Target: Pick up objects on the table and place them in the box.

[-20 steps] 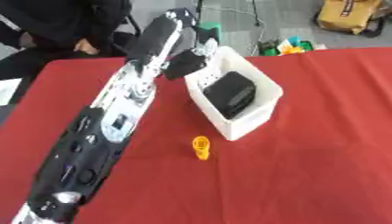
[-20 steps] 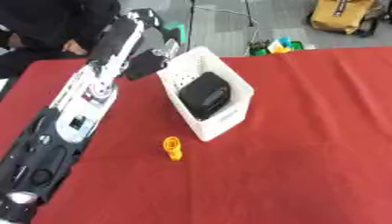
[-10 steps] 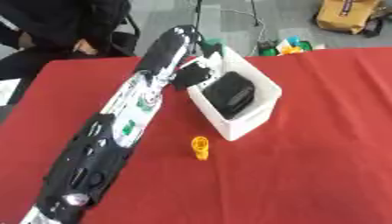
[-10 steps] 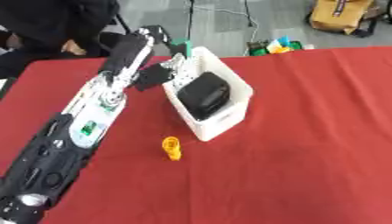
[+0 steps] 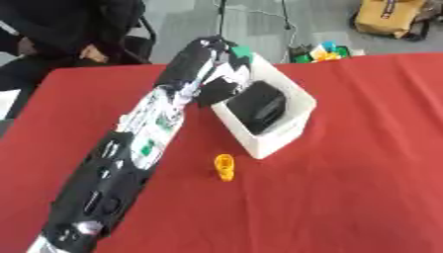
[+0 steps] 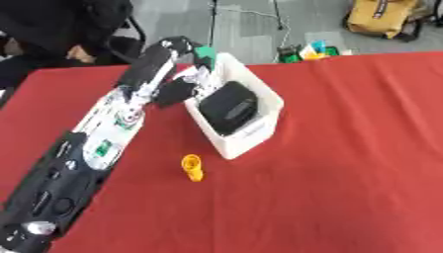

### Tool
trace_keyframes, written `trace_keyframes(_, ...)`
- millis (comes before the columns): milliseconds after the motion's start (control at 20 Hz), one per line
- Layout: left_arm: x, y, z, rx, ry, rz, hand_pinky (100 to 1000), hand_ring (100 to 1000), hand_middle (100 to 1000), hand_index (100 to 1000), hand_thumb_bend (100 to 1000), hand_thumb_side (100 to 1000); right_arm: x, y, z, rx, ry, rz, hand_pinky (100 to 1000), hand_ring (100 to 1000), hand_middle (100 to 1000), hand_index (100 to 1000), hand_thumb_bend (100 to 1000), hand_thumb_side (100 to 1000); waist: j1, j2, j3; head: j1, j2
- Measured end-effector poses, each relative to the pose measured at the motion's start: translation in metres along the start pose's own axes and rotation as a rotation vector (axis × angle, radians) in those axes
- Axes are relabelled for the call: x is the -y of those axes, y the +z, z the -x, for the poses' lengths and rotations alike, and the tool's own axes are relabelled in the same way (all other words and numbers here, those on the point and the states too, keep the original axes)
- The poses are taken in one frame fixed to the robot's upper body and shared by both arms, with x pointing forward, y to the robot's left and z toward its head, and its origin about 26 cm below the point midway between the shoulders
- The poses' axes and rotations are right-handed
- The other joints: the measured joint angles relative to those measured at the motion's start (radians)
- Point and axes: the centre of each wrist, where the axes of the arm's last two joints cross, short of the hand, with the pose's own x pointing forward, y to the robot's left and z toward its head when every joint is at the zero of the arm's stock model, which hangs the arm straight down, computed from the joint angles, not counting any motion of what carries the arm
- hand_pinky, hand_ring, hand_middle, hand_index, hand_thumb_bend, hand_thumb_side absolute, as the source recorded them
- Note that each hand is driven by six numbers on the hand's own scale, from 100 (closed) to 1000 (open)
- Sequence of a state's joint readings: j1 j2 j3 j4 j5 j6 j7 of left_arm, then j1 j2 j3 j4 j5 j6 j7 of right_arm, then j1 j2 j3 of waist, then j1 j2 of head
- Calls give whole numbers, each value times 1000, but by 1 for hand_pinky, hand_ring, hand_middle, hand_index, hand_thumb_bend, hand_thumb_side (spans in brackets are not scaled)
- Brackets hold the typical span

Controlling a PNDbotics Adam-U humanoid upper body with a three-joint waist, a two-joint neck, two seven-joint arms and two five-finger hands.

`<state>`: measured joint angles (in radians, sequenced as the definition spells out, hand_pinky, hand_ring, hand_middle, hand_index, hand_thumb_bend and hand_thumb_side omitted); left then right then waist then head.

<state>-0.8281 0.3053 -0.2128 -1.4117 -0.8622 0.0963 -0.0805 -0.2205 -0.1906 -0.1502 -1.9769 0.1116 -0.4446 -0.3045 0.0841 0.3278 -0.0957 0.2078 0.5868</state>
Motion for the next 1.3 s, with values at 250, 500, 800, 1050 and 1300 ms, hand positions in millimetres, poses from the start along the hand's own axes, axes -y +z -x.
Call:
trace_keyframes(250, 2, 0, 0, 6, -6, 26, 1000, 822, 760, 970, 100, 962, -1, 0, 0, 0, -5, -3, 768, 782, 644, 730, 100, 1000, -1, 1, -2, 0, 0)
trace_keyframes(500, 4, -1, 0, 10, -10, 38, 1000, 832, 776, 1000, 100, 976, -1, 0, 0, 2, -7, -4, 768, 782, 644, 730, 100, 1000, -3, 1, -3, -1, 0)
trace_keyframes(800, 2, -2, -1, 30, -14, 51, 1000, 837, 781, 1000, 100, 980, -1, 0, 0, 2, -10, -3, 767, 782, 645, 730, 100, 1000, -3, 1, -4, -1, 0)
trace_keyframes(1050, 2, -2, -2, 32, -14, 51, 1000, 829, 767, 1000, 100, 972, -1, 0, 0, 2, -10, -3, 768, 782, 645, 730, 100, 1000, -3, 1, -4, -1, 0)
trace_keyframes(1300, -23, 0, -13, 77, 26, -75, 948, 793, 721, 946, 160, 876, -1, 0, 0, 9, -12, 0, 766, 781, 644, 729, 100, 1000, -9, 2, 0, 0, 0)
